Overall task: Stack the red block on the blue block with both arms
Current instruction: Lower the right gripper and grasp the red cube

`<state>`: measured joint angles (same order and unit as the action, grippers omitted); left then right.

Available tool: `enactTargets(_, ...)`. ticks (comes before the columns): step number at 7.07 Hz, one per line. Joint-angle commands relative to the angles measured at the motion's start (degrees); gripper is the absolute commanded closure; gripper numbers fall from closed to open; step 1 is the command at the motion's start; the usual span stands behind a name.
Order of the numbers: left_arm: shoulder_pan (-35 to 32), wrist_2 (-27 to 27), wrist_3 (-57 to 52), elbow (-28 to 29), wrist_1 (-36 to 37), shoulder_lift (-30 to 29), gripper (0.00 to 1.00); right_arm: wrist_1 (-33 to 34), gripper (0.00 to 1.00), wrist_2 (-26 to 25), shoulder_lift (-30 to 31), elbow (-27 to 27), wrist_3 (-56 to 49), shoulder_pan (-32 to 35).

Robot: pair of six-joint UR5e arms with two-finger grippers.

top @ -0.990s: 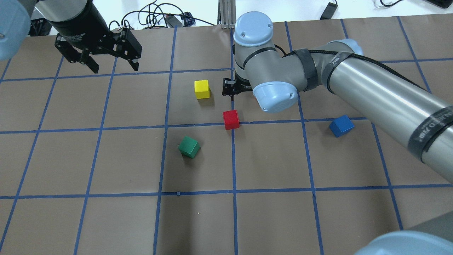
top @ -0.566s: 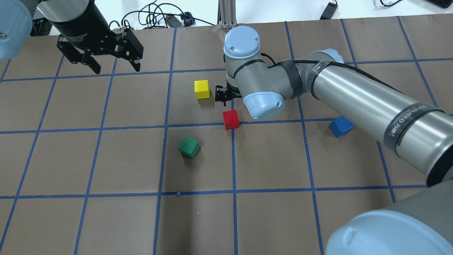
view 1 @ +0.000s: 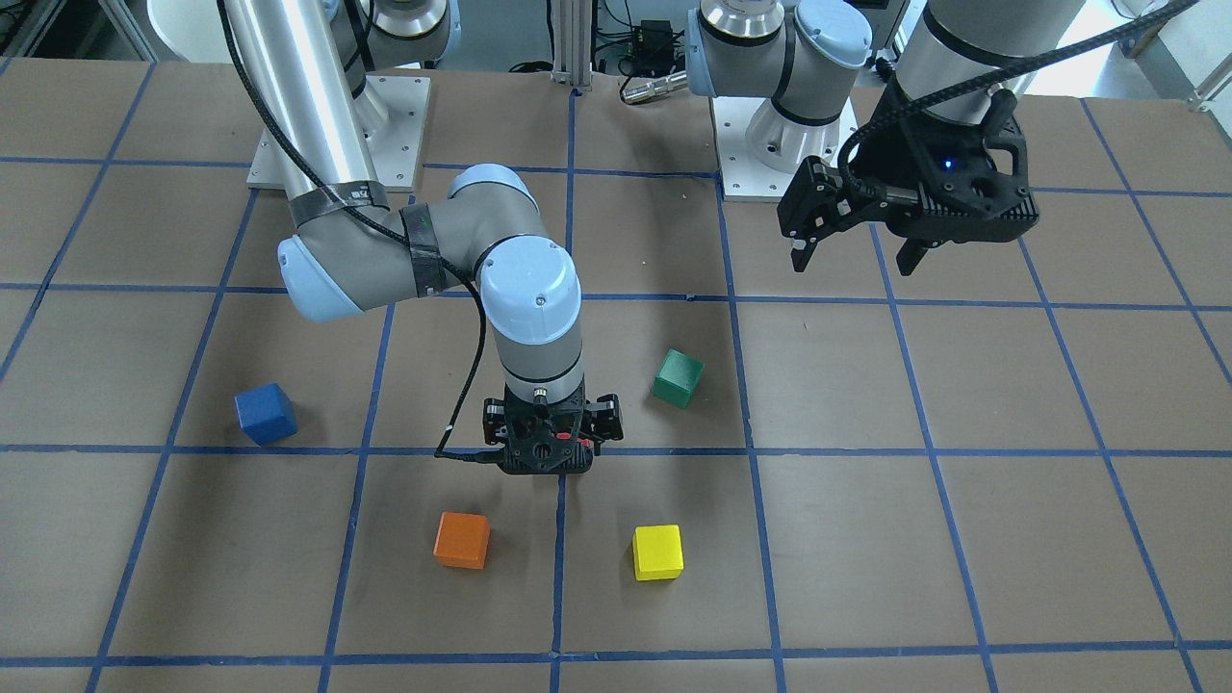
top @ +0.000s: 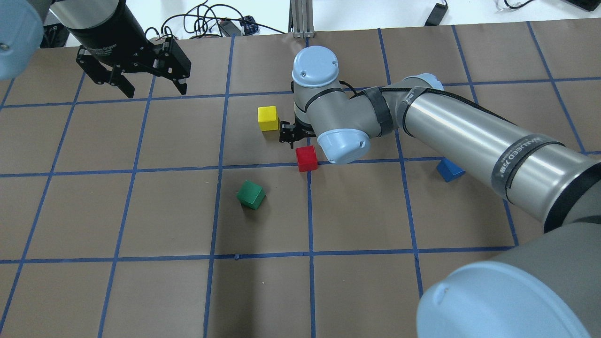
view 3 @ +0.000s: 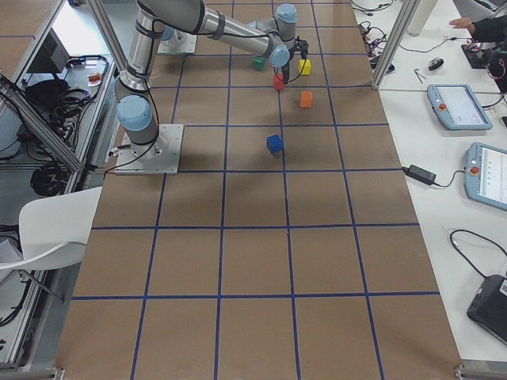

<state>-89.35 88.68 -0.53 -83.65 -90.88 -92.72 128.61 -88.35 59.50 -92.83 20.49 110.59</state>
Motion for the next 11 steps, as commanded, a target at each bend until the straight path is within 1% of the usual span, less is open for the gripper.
enactTargets(1,0.05,-0.09,0.00,0.06,0.00,0.00,0.00,-0.64,0.00,1.59,-0.53,-0.15,1.65,0.07)
enactTargets(5,-0.03,-0.18,0.00,0.06,0.09,0.00,0.00,-0.64,0.00,1.61,-1.14,-0.33,1.83,0.07)
enactTargets(6,-0.12,-0.18,0.00,0.06,0.18,0.00,0.00,-0.55,0.18,1.60,-1.32,-0.24,1.83,0.07)
enactTargets(7,-0.12,-0.18,0.00,0.06,0.18,0.00,0.00,-0.72,0.66,1.52,-1.32,-0.24,1.83,0.07)
enactTargets(8,-0.12,-0.18,0.00,0.06,0.18,0.00,0.00,-0.81,1.00,1.52,-1.32,-0.15,1.40,-0.02)
enactTargets(9,-0.12,-0.18,0.00,0.06,0.18,0.00,0.00,-1.16,1.00,1.08,-0.97,-0.07,1.13,-0.02)
enactTargets(10,-0.12,-0.18,0.00,0.06,0.18,0.00,0.00,-3.08,1.00,0.82,-0.45,0.37,1.04,-0.28)
enactTargets(11,-0.12,-0.18,0.00,0.06,0.18,0.00,0.00,-6.58,1.00,0.73,1.47,1.16,0.78,-1.41)
